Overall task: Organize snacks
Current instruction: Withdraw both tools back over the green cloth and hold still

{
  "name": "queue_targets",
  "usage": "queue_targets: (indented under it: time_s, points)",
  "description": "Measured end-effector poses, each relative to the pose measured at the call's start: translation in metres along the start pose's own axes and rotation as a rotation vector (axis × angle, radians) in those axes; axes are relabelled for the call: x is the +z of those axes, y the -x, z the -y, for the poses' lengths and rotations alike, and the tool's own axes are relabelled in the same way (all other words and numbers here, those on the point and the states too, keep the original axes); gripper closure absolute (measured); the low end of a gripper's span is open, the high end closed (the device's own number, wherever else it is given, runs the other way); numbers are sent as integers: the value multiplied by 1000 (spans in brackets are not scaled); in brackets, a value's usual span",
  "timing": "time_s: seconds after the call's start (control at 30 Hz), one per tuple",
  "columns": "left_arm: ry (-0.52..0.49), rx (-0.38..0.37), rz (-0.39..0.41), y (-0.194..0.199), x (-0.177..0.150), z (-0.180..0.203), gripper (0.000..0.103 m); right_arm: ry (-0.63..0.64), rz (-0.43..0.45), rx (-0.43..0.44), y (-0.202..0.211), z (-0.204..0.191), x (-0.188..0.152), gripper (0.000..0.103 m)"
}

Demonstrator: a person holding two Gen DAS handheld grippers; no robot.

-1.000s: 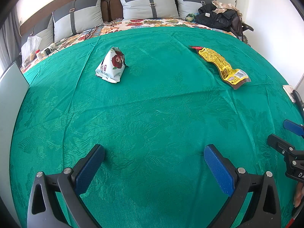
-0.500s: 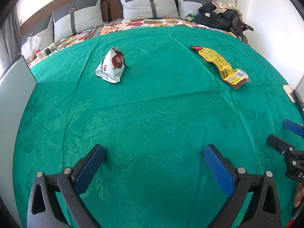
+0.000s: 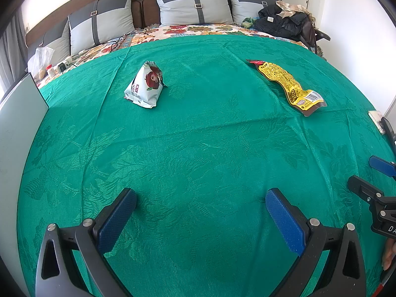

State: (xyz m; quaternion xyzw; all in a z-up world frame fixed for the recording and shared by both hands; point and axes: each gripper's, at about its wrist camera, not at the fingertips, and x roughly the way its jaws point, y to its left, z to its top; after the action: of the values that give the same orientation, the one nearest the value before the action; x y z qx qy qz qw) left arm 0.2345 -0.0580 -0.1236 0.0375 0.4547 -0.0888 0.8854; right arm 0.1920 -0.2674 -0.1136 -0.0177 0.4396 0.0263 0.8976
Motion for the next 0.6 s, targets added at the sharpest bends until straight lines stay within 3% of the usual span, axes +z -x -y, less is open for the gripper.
queue_targets:
  time_s: [0.4,0.6]
  points:
    - [14,12,-4,-1,-1,2,0,1,-1,3,-1,-3,0,11]
    - [31,17,-78,0,2,-2,0,0,-1,3,-1,-3,0,11]
